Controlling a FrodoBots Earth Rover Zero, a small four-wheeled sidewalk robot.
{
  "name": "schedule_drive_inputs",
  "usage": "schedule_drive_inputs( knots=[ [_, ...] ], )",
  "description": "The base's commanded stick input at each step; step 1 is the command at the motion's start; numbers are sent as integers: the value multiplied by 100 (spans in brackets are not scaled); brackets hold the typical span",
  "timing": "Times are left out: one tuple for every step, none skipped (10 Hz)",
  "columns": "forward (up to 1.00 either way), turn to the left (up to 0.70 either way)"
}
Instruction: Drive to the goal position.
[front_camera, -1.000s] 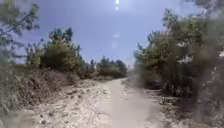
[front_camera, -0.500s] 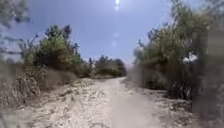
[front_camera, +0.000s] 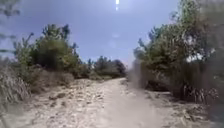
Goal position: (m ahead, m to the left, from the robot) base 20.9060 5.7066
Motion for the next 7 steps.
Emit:
schedule_drive_inputs(
  knots=[
    [70,0],
    [70,0],
    [70,0],
    [70,0],
    [70,0],
    [70,0],
    [70,0]
  ],
)
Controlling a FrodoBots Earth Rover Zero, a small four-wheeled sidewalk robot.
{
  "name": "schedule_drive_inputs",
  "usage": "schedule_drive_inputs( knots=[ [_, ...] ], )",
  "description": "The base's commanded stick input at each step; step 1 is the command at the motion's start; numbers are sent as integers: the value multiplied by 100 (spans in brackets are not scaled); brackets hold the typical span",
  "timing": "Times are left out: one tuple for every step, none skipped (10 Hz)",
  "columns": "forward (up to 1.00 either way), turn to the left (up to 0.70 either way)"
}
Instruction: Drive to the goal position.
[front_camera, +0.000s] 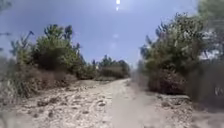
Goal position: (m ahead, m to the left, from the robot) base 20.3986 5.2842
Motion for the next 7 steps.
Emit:
schedule_drive_inputs(
  knots=[
    [70,0],
    [70,0],
    [70,0],
    [70,13],
    [70,6],
    [70,0],
    [70,0]
  ],
)
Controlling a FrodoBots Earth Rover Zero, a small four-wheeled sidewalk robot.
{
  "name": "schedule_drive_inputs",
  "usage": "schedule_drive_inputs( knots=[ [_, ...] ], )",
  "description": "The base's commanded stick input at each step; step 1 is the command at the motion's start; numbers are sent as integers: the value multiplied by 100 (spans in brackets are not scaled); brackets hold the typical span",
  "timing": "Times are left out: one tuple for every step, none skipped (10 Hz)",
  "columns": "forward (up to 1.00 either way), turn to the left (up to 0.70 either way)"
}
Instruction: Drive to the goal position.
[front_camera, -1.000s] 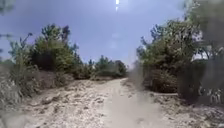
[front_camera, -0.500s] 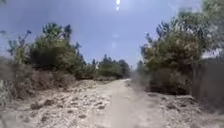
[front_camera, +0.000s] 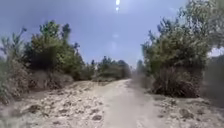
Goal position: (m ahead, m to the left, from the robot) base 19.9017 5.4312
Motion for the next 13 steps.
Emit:
schedule_drive_inputs(
  knots=[
    [70,0],
    [70,4],
    [70,12],
    [70,14],
    [70,13],
    [70,0],
    [70,0],
    [70,0],
    [70,14],
    [70,4],
    [70,0],
    [70,0],
    [70,0]
  ],
)
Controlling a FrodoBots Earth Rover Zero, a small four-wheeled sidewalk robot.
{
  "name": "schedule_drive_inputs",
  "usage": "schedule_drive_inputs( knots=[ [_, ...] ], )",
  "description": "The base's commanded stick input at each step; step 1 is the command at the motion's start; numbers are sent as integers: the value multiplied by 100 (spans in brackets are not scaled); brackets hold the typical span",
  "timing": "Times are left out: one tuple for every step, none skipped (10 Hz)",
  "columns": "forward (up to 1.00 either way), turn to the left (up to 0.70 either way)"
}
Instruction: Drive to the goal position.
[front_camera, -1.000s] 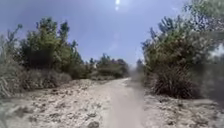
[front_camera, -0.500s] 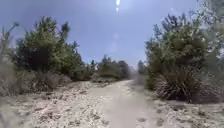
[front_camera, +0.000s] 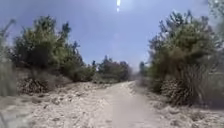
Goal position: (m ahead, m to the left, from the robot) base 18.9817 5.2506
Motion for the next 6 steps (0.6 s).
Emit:
schedule_drive_inputs(
  knots=[
    [70,0],
    [70,0],
    [70,1],
    [70,8],
    [70,14],
    [70,14]
  ],
)
